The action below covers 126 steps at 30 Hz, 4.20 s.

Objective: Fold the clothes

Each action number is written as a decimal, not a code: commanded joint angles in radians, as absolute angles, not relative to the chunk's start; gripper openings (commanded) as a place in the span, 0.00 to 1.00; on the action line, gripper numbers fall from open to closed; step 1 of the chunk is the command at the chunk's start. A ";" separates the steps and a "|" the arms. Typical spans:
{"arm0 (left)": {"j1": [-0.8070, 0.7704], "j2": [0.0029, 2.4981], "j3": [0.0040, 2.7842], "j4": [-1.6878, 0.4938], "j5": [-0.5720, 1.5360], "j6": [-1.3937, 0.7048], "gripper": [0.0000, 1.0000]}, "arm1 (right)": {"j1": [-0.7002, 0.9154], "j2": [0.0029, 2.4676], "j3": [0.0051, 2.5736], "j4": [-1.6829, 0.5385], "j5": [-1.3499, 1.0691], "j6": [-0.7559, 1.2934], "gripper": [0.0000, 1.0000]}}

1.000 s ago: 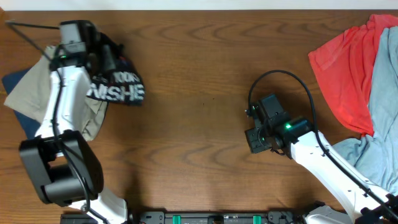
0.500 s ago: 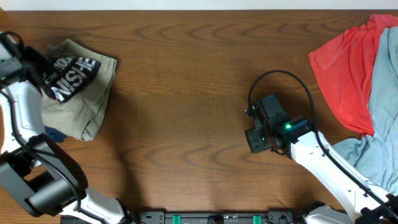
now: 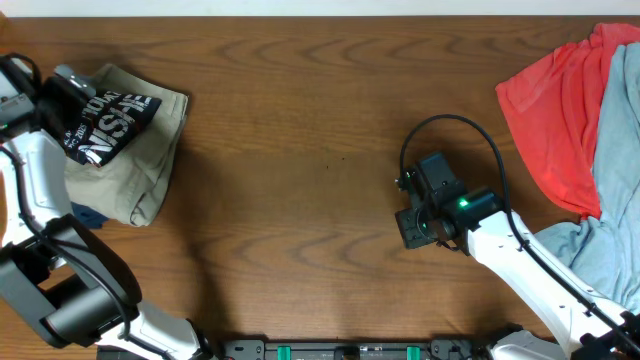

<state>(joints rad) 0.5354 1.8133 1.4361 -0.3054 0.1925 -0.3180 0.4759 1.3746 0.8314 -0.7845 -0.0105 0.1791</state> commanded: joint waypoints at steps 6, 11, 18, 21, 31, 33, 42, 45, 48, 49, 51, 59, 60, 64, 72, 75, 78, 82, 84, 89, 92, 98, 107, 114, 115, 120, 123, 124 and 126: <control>0.448 1.831 1.457 -0.535 0.142 -0.337 0.98 | 0.468 1.367 0.845 -0.786 -0.004 0.186 0.56; 0.448 1.831 1.456 -0.642 -0.028 -0.387 0.98 | 0.468 1.367 0.845 -0.803 -0.004 0.186 0.56; 0.448 1.831 1.448 -0.648 -0.070 -0.387 0.98 | 0.468 1.367 0.845 -0.805 -0.004 0.199 0.56; 0.448 1.837 1.435 -0.637 -0.084 -0.387 0.98 | 0.468 1.367 0.845 -0.808 -0.004 0.206 0.56; 0.453 1.945 1.414 -0.608 -0.037 -0.387 0.71 | 0.468 1.367 0.845 -0.831 -0.004 0.209 0.56; 0.453 1.955 1.414 -0.605 0.017 -0.386 0.54 | 0.468 1.367 0.845 -0.830 -0.004 0.210 0.56; 0.453 1.889 1.416 -0.698 0.338 -0.388 0.06 | 0.468 1.367 0.845 -0.830 -0.003 0.209 0.55; 0.453 1.858 1.416 -0.746 0.350 -0.387 0.06 | 0.468 1.367 0.845 -0.830 -0.003 0.209 0.56; 0.453 1.849 1.416 -0.787 0.351 -0.387 0.13 | 0.468 1.367 0.845 -0.830 -0.003 0.209 0.55; 0.453 1.849 1.416 -0.797 0.351 -0.387 0.37 | 0.468 1.367 0.845 -0.829 -0.003 0.209 0.55; 0.453 1.849 1.416 -0.804 0.352 -0.388 0.68 | 0.468 1.367 0.845 -0.826 -0.003 0.209 0.56; 0.447 1.771 1.416 -0.806 0.359 -0.387 0.85 | 0.468 1.367 0.845 -0.826 -0.011 0.209 0.72; 0.438 1.750 1.416 -0.805 0.359 -0.386 0.85 | 0.468 1.367 0.845 -0.822 -0.024 0.209 0.79; 0.371 1.671 1.416 -0.808 0.355 -0.371 0.90 | 0.469 1.367 0.845 -0.784 -0.128 0.209 0.96; 0.051 1.621 1.416 -0.852 0.354 -0.278 0.96 | 0.425 1.367 0.846 -0.684 -0.216 0.347 0.99; -0.075 1.631 1.415 -0.884 0.343 -0.220 0.98 | 0.352 1.367 0.859 -0.688 -0.217 0.352 0.99; -0.183 1.642 1.415 -0.948 0.258 -0.173 0.98 | 0.239 1.367 0.880 -0.694 -0.218 0.329 0.99; -0.245 1.644 1.415 -1.150 0.033 -0.220 0.98 | 0.077 1.367 0.930 -0.793 -0.268 0.284 0.99; -0.236 1.644 1.415 -1.238 0.026 -0.254 0.98 | 0.015 1.367 0.952 -0.878 -0.291 0.223 0.99; -0.192 1.633 1.411 -1.371 0.026 -0.268 0.98 | -0.052 1.367 0.955 -1.056 -0.268 0.181 0.99; -0.184 1.596 1.387 -1.376 0.025 -0.267 0.98 | -0.048 1.353 0.953 -1.122 -0.231 0.182 0.99; -0.189 1.345 1.194 -1.230 0.025 -0.267 0.98 | -0.019 1.212 0.908 -1.134 -0.199 0.209 0.99; -0.189 0.710 0.875 -0.918 0.025 -0.271 0.98 | 0.094 0.705 0.676 -0.897 -0.097 0.209 0.99; -0.189 0.424 0.855 -0.873 0.025 -0.271 0.98 | 0.099 0.465 0.642 -0.868 -0.101 0.208 0.99; -0.189 0.397 0.855 -0.873 0.025 -0.271 0.98 | 0.099 0.450 0.642 -0.868 -0.101 0.208 0.99; -0.189 0.338 0.855 -0.874 0.025 -0.271 0.98 | 0.099 0.439 0.642 -0.869 -0.101 0.208 0.99; -0.189 0.338 0.855 -0.875 0.025 -0.271 0.98 | 0.099 0.439 0.642 -0.872 -0.101 0.208 0.99; -0.189 0.338 0.855 -0.876 0.025 -0.271 0.98 | 0.099 0.439 0.642 -0.873 -0.101 0.208 0.99; -0.189 0.338 0.855 -0.880 0.025 -0.271 0.98 | 0.099 0.439 0.642 -0.874 -0.101 0.208 0.99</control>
